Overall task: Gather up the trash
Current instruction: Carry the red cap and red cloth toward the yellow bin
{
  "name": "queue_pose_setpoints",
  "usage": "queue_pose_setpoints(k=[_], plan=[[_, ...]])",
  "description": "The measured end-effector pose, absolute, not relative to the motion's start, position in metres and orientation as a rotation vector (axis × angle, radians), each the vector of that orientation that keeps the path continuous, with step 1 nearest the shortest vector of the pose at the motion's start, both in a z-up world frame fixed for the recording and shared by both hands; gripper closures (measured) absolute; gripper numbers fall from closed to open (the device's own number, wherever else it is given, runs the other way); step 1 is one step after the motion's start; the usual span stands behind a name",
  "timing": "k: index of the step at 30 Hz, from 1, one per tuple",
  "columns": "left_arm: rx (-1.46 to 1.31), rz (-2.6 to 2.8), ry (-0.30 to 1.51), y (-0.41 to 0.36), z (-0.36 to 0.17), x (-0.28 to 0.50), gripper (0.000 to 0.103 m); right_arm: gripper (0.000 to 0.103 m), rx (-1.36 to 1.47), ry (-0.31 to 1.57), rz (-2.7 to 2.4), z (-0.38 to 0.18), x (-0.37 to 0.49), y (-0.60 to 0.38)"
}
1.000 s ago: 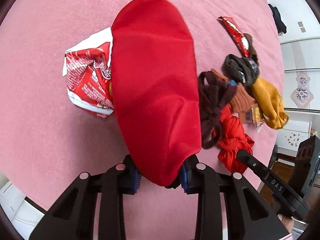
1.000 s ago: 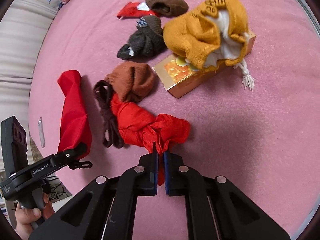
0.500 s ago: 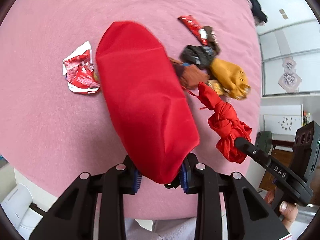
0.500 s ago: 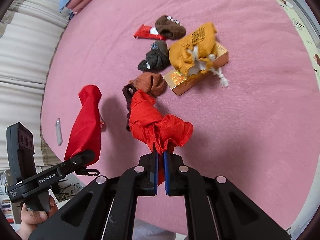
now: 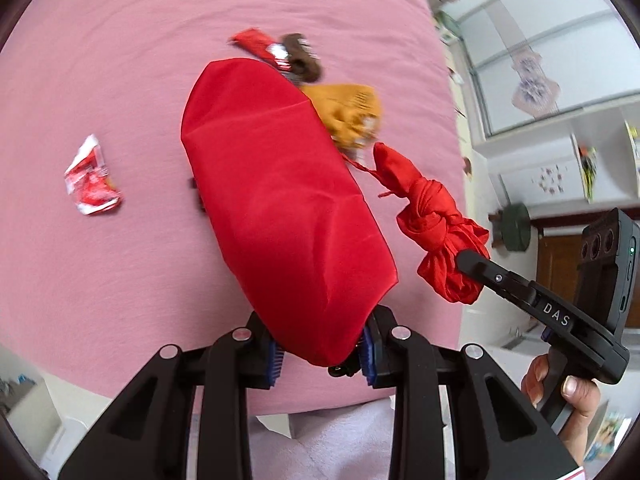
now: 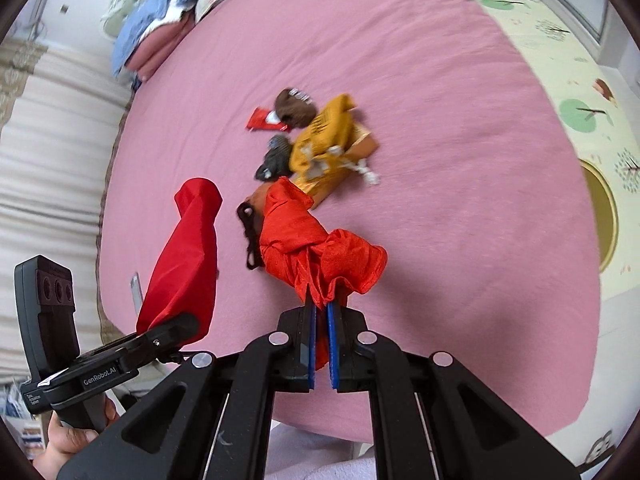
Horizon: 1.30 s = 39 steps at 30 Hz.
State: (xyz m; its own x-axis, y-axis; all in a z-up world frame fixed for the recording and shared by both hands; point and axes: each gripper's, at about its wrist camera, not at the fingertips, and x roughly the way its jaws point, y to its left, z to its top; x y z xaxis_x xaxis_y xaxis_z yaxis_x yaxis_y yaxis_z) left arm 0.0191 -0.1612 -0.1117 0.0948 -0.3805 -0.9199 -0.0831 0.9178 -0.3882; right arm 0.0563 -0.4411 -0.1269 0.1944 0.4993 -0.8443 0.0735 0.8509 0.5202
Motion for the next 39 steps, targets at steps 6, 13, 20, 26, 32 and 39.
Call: queue_pose_setpoints(k=[6,13,20,26,32,39], plan=[[-0.307,-0.326,1.495,-0.218,-0.111,0.028,0.073,0.098,0.591,1.329,0.243,-0.124,0.039,-0.495],[-0.214,-0.435,1.529,-0.290,-0.115,0.034,0.073,0.098,0.660,1.287,0.159,-0.122,0.019,-0.557],[-0.118,-0.530,1.558,-0.364,-0.121,0.036,0.073,0.098,0.733,1.250,0.067,-0.129,-0.001,-0.622],[-0.035,-0.613,1.584,-0.427,-0.130,0.037,0.073,0.098,0.797,1.221,-0.024,-0.136,-0.018,-0.681],[0.032,-0.680,1.608,-0.489,-0.139,0.040,0.073,0.098,0.848,1.200,-0.108,-0.142,-0.031,-0.736],[0.124,-0.761,1.609,-0.555,-0.147,0.044,0.073,0.098,0.909,1.171,-0.174,-0.153,-0.033,-0.786]])
